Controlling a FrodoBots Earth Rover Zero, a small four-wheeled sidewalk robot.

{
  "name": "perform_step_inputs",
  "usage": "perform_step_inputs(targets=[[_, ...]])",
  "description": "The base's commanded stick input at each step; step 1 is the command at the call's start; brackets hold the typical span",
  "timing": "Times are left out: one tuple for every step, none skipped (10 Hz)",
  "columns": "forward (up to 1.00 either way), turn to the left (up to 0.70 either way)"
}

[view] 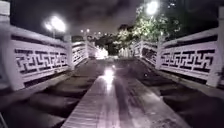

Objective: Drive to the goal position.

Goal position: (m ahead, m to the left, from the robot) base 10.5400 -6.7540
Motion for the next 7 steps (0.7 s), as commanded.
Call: perform_step_inputs(targets=[[0.38, 0.00], [0.38, 0.00], [0.38, 0.00], [0.38, 0.00], [0.38, 0.00], [0.38, 0.00], [0.38, 0.00]])
